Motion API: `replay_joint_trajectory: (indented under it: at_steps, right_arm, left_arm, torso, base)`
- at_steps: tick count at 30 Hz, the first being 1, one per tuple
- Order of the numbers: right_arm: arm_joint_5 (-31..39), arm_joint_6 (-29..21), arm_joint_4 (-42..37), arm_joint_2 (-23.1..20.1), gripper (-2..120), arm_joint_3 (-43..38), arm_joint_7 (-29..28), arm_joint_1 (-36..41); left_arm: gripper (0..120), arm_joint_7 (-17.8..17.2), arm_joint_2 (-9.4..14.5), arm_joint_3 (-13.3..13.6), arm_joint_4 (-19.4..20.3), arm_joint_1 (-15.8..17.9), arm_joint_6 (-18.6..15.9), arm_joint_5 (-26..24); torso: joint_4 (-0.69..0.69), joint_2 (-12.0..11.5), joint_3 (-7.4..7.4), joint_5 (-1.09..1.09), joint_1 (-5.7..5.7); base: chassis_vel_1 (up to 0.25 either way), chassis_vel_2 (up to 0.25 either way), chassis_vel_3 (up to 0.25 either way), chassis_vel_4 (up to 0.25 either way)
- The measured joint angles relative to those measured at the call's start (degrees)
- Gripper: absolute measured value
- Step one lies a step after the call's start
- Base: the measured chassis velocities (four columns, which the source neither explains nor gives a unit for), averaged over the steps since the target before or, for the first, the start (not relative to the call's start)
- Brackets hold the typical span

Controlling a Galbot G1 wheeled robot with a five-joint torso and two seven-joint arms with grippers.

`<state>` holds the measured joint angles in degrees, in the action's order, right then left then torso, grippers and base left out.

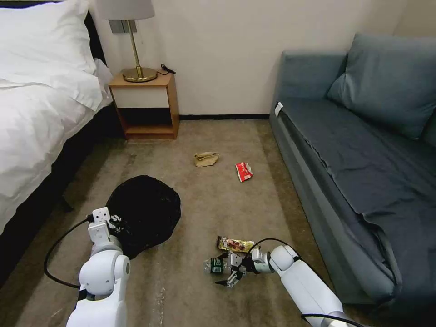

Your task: Pick up the trash bin, then pick up the garbage on the floor and place it into the trash bin.

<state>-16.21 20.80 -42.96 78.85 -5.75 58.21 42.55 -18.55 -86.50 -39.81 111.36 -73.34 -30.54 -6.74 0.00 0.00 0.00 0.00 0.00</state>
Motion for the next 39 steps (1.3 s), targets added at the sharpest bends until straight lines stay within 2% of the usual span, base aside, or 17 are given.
replay_joint_trajectory:
  at_steps: [21, 24, 25, 26, 28, 29, 31, 32, 34, 39]
  right_arm:
    - [-2.2, 1.2, 5.1, 1.6, 99, -1.3, -1.2, -1.9]
    - [-2.4, 1.2, 5.6, 1.7, 92, -1.5, -1.7, -1.9]
    - [-2.5, 1.2, 5.7, 1.7, 86, -1.6, -1.7, -1.9]
    - [-2.5, 1.2, 5.7, 1.7, 86, -1.6, -1.7, -1.9]
    - [-2.5, 1.2, 5.8, 1.6, 74, -1.9, -1.9, -1.7]
    - [-2.5, 1.2, 5.8, 1.6, 74, -1.9, -1.9, -1.7]
    - [-2.5, 1.2, 5.9, 1.6, 64, -2.1, -2.0, -1.5]
    - [-2.5, 1.2, 5.9, 1.6, 64, -2.1, -2.0, -1.5]
    - [-2.4, 1.2, 5.9, 1.6, 51, -2.3, -2.1, -1.2]
    - [-2.4, 1.3, 5.7, 1.4, 39, -2.4, -2.0, -1.2]
  left_arm:
    - [1, 0.0, -0.2, -0.1, 0.9, -1.4, 0.6, 0.2]
    - [1, 0.2, -0.3, -0.1, 0.9, -1.8, 0.8, 0.3]
    - [1, 0.2, -0.3, -0.1, 0.9, -1.8, 0.9, 0.3]
    - [1, 0.2, -0.3, -0.1, 0.9, -1.8, 0.9, 0.3]
    - [1, 0.2, -0.3, -0.1, 0.9, -1.8, 0.9, 0.3]
    - [1, 0.2, -0.3, -0.1, 0.9, -1.8, 0.9, 0.3]
    - [1, 0.2, -0.3, -0.1, 1.0, -1.7, 0.9, 0.3]
    - [1, 0.2, -0.3, -0.1, 1.0, -1.7, 0.9, 0.3]
    - [1, 0.2, -0.4, 0.0, 1.1, -1.7, 0.9, 0.4]
    - [1, 0.2, -0.5, 0.4, 1.2, -1.4, 0.8, 0.6]
  torso:
    - [0.00, 0.0, 0.00, 0.00, 0.00]
    - [0.00, 0.0, 0.00, 0.00, -0.01]
    - [0.00, 0.0, 0.00, 0.00, 0.00]
    - [0.00, 0.0, 0.00, 0.00, 0.00]
    - [0.00, 0.0, 0.00, 0.00, -0.01]
    - [0.00, 0.0, 0.00, 0.00, -0.01]
    - [0.00, 0.0, 0.00, 0.00, 0.00]
    - [0.00, 0.0, 0.00, 0.00, 0.00]
    - [0.00, 0.0, 0.00, 0.01, 0.00]
    - [0.00, 0.0, 0.00, 0.01, -0.01]
  base:
    - [0.000, 0.000, 0.000, 0.000]
    - [0.000, 0.000, 0.000, 0.000]
    - [0.000, 0.000, 0.000, 0.000]
    - [0.000, 0.000, 0.000, 0.000]
    - [0.000, 0.000, 0.000, 0.000]
    - [0.000, 0.000, 0.000, 0.000]
    - [0.000, 0.000, 0.000, 0.000]
    - [0.000, 0.000, 0.000, 0.000]
    - [0.000, 0.000, 0.000, 0.000]
    - [0.000, 0.000, 0.000, 0.000]
